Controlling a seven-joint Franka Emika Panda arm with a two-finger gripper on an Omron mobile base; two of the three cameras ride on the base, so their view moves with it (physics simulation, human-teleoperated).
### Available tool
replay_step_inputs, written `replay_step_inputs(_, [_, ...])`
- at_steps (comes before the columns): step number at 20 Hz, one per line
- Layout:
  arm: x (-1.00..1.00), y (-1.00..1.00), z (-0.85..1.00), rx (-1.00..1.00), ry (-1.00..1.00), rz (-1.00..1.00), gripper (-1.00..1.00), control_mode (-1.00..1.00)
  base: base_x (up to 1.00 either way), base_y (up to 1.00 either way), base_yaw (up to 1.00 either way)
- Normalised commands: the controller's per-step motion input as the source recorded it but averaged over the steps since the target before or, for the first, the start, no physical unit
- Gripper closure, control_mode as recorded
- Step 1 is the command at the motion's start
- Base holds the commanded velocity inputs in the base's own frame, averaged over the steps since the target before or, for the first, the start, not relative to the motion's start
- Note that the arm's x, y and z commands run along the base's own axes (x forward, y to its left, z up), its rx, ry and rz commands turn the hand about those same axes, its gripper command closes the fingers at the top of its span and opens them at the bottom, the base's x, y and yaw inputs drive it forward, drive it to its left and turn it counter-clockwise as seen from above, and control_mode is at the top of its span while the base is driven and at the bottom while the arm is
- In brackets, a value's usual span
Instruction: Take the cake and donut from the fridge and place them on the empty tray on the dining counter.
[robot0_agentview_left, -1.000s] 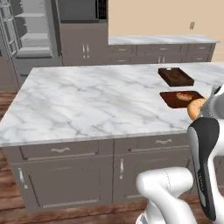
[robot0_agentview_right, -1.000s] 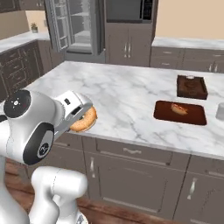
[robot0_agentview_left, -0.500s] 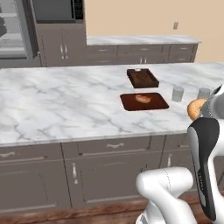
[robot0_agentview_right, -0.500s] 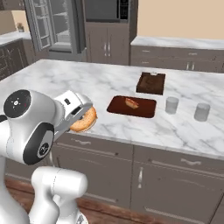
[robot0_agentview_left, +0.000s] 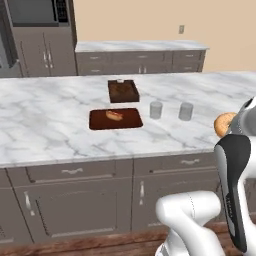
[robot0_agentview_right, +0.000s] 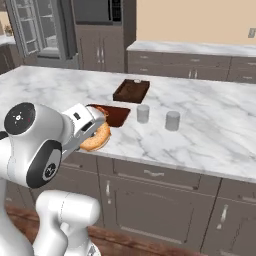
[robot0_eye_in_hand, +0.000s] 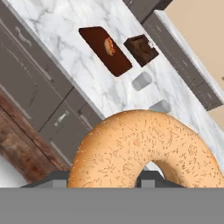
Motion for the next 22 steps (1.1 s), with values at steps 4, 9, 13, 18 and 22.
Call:
replay_step_inputs(4, [0.0, 0.0, 0.0, 0.0, 0.0, 0.0, 1.0, 1.0, -0.1, -1.0, -0.02])
replay_step_inputs(9, [0.0, 0.0, 0.0, 0.0, 0.0, 0.0, 1.0, 1.0, -0.06, -1.0, -0.1])
replay_step_inputs(13, [0.0, 0.0, 0.0, 0.0, 0.0, 0.0, 1.0, 1.0, -0.03, -1.0, -0.13])
replay_step_inputs(18, [0.0, 0.0, 0.0, 0.0, 0.0, 0.0, 1.0, 1.0, -0.06, -1.0, -0.11])
replay_step_inputs(22, [0.0, 0.0, 0.0, 0.0, 0.0, 0.0, 1.0, 1.0, -0.03, -1.0, -0.11])
